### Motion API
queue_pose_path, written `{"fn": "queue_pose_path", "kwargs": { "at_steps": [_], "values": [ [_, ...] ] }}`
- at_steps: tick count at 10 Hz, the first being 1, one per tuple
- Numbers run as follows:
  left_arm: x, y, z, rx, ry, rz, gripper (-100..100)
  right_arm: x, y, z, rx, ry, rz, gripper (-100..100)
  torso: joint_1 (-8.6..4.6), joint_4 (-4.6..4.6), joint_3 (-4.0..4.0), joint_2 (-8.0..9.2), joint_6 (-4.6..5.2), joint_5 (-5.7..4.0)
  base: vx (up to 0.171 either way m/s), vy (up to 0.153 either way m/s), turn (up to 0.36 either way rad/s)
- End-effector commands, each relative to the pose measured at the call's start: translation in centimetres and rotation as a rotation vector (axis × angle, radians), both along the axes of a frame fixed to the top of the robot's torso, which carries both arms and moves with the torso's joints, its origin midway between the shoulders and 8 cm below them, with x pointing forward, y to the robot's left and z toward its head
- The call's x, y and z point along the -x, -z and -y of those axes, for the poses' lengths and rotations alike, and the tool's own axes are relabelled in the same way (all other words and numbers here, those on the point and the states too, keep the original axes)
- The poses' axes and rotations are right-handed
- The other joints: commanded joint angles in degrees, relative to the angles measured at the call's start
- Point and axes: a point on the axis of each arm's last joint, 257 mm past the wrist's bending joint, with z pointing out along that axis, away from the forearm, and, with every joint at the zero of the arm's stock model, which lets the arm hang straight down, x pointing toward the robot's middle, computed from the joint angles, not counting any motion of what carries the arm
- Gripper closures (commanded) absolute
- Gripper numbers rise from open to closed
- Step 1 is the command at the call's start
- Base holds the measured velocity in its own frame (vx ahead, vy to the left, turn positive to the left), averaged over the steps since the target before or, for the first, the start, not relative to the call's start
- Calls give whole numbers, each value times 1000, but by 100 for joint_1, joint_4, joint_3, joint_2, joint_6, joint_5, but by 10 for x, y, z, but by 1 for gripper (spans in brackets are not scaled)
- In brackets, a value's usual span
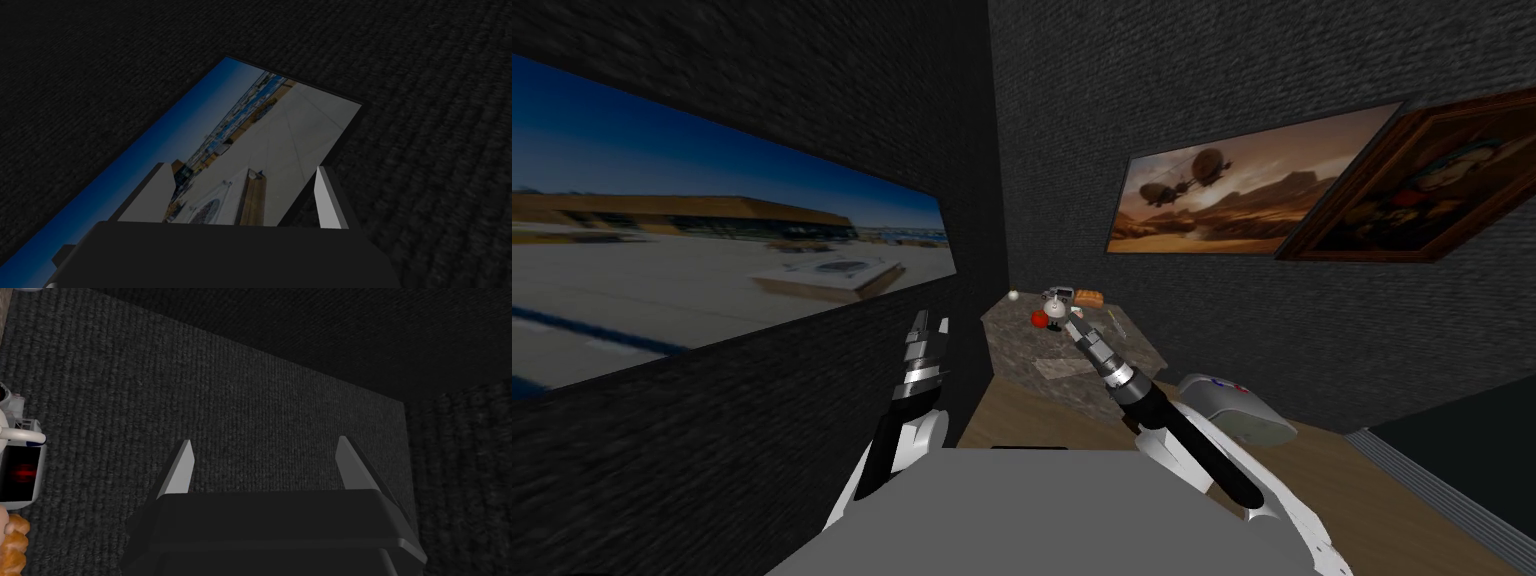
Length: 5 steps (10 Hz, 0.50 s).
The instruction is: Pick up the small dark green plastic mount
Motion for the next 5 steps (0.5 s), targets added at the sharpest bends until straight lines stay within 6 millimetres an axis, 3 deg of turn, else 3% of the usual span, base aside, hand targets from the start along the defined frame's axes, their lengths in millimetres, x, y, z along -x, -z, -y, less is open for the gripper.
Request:
{"fn": "queue_pose_path", "kwargs": {
  "at_steps": [1, 4, 5],
  "values": [
    [0, 0, 0, 0, 0, 0, 0, 1, 15, -13, 60, -25, -39, -100, 0, 0, 0, 0, 0, 0, -65, -21, 93],
    [0, 0, 0, 0, 0, 0, 0, 3, 41, -21, 178, -57, -97, -100, -1, -2, -4, -6, -1, 0, -43, -21, 65],
    [0, 0, 0, 0, 0, 0, 0, 2, 41, -21, 179, -56, -99, -100, -1, -2, -6, -10, 0, 0, -14, -7, 10]
  ]
}}
